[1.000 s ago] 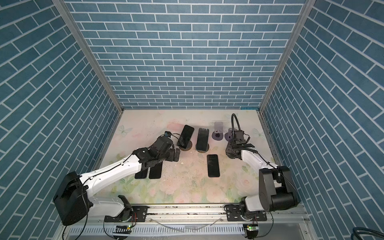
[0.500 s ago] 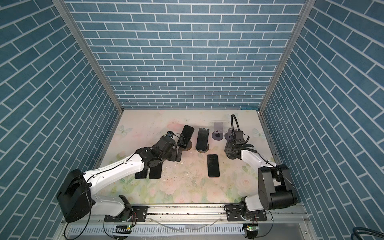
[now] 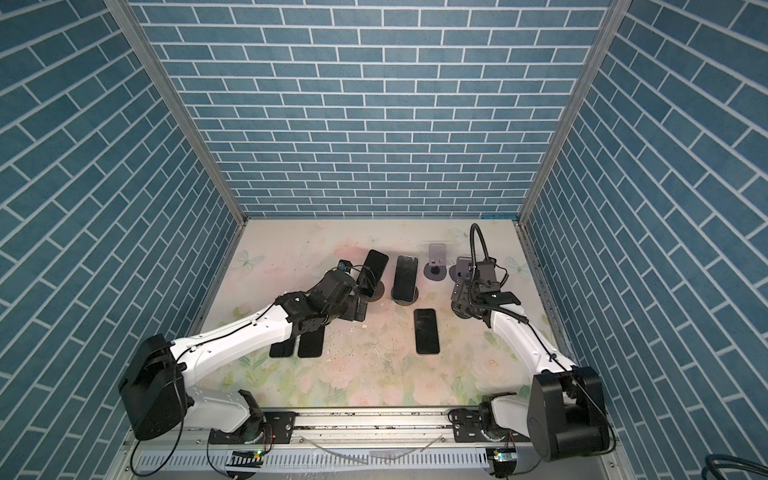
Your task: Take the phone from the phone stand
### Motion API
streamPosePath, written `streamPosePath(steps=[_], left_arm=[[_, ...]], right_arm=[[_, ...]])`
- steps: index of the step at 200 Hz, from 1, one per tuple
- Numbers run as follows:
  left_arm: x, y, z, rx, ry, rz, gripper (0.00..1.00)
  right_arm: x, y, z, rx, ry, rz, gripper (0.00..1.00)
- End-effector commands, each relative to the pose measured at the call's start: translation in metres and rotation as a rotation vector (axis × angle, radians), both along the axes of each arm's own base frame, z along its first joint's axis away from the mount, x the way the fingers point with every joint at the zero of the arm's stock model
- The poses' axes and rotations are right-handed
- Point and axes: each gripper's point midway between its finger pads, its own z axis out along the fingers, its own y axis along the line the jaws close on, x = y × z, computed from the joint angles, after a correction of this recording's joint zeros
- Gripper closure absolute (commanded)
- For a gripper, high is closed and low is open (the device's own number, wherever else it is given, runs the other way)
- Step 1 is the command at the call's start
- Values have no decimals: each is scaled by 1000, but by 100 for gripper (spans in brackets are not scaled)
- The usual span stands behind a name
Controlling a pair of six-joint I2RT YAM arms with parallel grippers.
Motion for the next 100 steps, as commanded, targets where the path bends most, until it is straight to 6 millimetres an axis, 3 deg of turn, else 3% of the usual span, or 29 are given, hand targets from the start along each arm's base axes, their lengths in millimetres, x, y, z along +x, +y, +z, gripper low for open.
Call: streamPosePath(steps=[1,34,100], left_arm=[[2,-11,5,31,-12,-22,0],[9,-40,6,26,-10,-72,0],[28,-96,3,18,-15,-106,0]], right_arm=[[-4,-6,29,-20,-53,-9,5],[-15,-10,44,-23,-85,-12,5],[-35,-13,51,-31,-78,13,5]])
